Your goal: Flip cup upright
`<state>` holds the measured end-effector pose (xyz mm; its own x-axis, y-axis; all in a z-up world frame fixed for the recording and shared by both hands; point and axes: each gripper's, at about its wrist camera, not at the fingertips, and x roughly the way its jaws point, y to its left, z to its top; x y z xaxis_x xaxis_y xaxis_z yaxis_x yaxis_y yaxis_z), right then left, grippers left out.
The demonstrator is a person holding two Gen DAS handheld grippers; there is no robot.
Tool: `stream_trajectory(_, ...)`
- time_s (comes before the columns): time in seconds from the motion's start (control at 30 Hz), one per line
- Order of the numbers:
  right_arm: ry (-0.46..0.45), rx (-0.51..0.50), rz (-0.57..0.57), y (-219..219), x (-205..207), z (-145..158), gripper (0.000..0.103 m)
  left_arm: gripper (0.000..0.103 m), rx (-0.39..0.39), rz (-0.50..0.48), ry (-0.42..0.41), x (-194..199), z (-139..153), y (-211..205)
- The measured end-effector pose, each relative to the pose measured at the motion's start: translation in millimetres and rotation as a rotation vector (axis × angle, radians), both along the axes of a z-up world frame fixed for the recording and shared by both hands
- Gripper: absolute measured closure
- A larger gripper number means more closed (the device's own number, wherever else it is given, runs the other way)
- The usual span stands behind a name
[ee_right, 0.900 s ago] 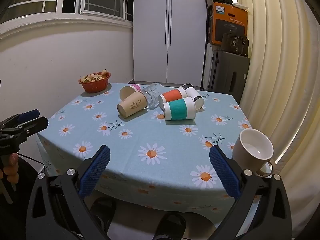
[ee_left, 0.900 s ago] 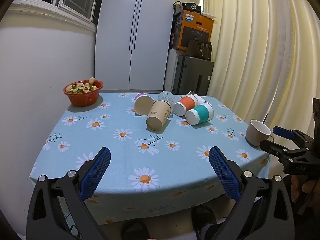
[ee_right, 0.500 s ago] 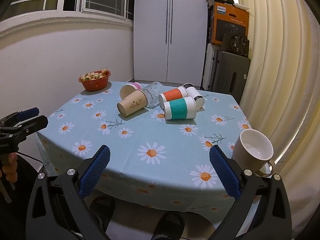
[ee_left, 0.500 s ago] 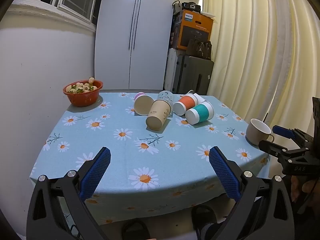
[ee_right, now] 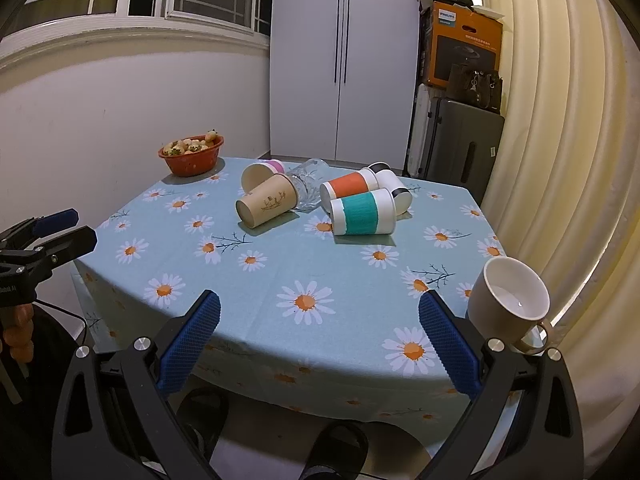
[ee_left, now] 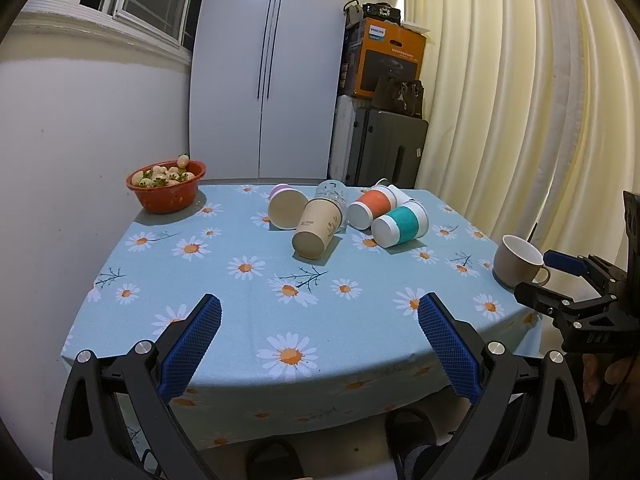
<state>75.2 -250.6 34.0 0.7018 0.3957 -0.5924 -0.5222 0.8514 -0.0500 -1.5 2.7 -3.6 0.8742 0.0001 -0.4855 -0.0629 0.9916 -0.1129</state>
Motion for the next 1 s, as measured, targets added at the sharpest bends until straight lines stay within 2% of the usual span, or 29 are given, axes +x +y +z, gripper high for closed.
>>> stream_trajectory(1.0, 0.009, -0.027, 0.016, 5.2, 0.3, -2.8, 0.004, 0.007, 0.023, -0.022, 0.024, 2.8, -1.1, -8.0)
